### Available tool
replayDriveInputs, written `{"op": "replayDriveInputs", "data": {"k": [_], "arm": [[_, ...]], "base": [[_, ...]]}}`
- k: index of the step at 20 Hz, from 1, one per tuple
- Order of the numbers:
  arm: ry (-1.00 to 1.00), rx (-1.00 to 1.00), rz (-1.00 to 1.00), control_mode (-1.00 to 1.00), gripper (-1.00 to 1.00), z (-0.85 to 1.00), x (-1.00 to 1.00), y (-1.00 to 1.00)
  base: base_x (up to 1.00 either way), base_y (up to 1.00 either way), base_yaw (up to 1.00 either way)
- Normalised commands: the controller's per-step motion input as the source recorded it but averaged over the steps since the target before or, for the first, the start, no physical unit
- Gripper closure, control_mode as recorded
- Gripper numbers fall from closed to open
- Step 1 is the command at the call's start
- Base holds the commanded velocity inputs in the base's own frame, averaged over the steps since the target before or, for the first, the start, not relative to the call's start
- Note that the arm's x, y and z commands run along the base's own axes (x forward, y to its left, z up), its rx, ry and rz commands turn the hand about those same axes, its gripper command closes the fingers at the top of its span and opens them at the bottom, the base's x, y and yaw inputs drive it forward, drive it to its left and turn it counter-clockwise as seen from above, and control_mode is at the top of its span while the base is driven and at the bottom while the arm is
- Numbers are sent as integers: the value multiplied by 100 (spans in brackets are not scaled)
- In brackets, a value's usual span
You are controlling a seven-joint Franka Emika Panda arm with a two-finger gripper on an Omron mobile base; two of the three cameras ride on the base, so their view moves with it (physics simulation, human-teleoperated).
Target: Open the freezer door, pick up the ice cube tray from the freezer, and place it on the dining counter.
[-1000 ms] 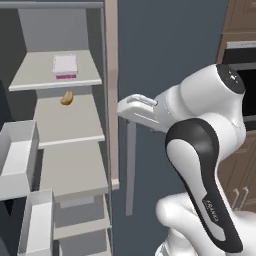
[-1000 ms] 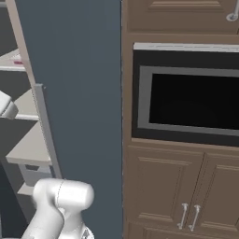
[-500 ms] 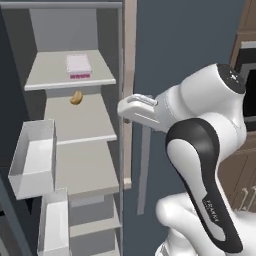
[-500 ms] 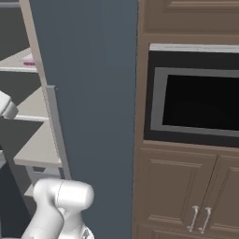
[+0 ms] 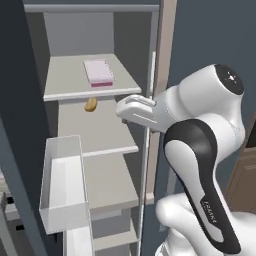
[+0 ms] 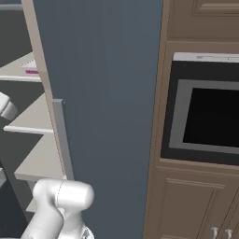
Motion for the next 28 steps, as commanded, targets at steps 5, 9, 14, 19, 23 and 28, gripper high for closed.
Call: {"op": "replayDriveInputs", "data": {"k": [5, 9, 14, 19, 23, 28], "arm": [[0, 0, 0, 100, -100, 0, 0, 0], [0, 0, 0, 100, -100, 0, 0, 0], [0, 0, -1, -100, -100, 9, 6, 0], [0, 0, -17, -100, -100, 45, 72, 8], [0, 0, -25, -100, -100, 25, 93, 13], [-3, 0, -25, -100, -100, 0, 86, 25]], "base": [[68, 0, 0], [49, 0, 0], [6, 0, 0], [0, 0, 0], [0, 0, 0], [0, 0, 0]]}}
